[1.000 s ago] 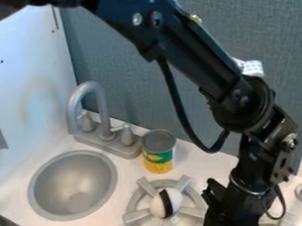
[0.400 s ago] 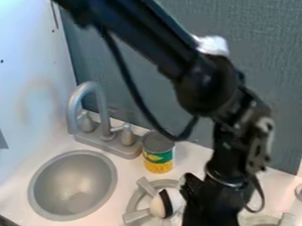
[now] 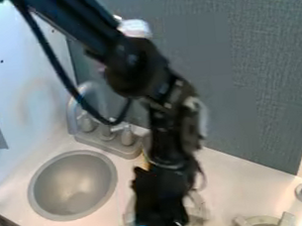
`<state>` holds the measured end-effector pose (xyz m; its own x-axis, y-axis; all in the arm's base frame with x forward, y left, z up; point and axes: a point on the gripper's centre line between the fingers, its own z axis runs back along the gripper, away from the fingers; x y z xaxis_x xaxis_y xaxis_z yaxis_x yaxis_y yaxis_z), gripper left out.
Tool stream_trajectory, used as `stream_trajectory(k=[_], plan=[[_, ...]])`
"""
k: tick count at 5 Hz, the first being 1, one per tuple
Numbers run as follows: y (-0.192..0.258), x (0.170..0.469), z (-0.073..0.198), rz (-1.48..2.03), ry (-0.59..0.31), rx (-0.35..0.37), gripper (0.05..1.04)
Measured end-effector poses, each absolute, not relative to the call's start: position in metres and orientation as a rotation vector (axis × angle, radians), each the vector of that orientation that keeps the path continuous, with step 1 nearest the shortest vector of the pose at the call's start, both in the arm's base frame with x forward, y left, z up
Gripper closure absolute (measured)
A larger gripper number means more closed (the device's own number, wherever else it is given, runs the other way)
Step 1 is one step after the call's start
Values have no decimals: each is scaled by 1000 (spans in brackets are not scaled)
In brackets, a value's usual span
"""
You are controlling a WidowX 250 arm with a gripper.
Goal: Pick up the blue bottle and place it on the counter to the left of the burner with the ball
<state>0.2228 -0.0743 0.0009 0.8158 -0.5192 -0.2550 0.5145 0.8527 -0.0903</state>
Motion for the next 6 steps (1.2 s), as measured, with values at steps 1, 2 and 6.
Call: stream_trajectory(k=[1, 2, 6], plan=[[-49, 227, 0, -497, 253, -22, 763], [-30, 235, 8, -449, 209, 51, 763], [16, 276, -11, -290, 287, 87, 763]])
